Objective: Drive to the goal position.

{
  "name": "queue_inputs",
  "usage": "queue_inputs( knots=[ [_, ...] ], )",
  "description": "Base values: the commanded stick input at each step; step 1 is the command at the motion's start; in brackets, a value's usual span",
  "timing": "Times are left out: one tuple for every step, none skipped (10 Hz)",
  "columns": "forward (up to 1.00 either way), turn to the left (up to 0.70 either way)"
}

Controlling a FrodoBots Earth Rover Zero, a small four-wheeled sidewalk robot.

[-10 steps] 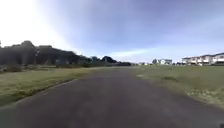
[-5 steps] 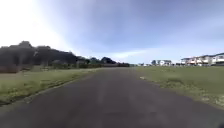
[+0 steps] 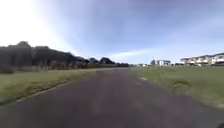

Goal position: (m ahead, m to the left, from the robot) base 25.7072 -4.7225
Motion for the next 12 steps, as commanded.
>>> queue_inputs(
  knots=[
    [1.00, 0.00],
    [1.00, 0.00],
    [1.00, 0.00],
    [1.00, 0.00],
    [1.00, 0.00],
    [1.00, 0.00],
    [1.00, 0.00],
    [1.00, 0.00],
    [1.00, 0.00],
    [1.00, 0.00],
    [1.00, 0.00],
    [1.00, 0.00]
  ],
)
